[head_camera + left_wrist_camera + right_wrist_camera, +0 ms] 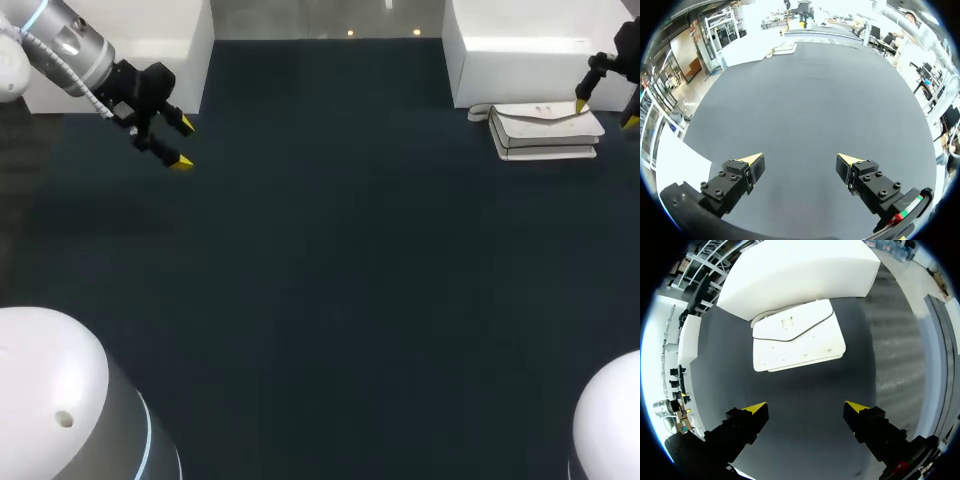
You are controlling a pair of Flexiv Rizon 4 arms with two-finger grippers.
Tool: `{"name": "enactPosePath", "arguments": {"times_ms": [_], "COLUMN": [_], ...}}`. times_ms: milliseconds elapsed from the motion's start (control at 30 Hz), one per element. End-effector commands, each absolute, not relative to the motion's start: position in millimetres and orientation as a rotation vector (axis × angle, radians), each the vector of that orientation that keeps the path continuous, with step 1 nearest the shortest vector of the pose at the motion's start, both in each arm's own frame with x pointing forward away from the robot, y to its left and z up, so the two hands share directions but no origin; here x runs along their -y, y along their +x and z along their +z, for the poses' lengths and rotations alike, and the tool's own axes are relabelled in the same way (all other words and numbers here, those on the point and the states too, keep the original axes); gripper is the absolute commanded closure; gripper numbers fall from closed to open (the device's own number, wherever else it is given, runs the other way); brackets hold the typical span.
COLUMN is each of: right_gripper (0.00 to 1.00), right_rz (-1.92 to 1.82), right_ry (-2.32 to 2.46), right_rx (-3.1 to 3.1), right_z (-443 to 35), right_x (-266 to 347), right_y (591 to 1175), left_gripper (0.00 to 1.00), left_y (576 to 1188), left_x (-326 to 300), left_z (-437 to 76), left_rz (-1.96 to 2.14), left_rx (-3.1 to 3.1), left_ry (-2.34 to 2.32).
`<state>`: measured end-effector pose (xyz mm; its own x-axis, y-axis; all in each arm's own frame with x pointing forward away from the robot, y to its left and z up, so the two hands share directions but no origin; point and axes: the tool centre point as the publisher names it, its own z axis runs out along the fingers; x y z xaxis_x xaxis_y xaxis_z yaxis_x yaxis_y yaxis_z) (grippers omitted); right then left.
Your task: Pick up the bag, open it, inspect its contents, close it, and place it on the opposite side
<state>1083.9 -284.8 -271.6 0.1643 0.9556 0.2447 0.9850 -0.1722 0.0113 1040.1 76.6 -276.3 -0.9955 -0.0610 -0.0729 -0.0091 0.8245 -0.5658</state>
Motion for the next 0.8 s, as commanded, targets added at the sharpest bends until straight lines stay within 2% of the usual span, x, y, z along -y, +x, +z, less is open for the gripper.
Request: {"name": "enactPosePath", "arguments": {"times_ms": [33, 800], "right_gripper": [0.0, 0.0], "right_rz": [-0.294, -0.418], "right_ry": [-2.269, -2.254], "right_rx": [1.899, 1.78], "right_z": [-276, -312], "right_x": [293, 333], "right_y": [1094, 1138], "left_gripper": [0.0, 0.0], "left_y": [1057, 1073], "left_x": [-73, -63], "left_z": [-290, -305], "left_rz": [-1.087, -1.095], "left_rx": [-2.931, -2.952], "left_ry": [0.095, 0.022]}}
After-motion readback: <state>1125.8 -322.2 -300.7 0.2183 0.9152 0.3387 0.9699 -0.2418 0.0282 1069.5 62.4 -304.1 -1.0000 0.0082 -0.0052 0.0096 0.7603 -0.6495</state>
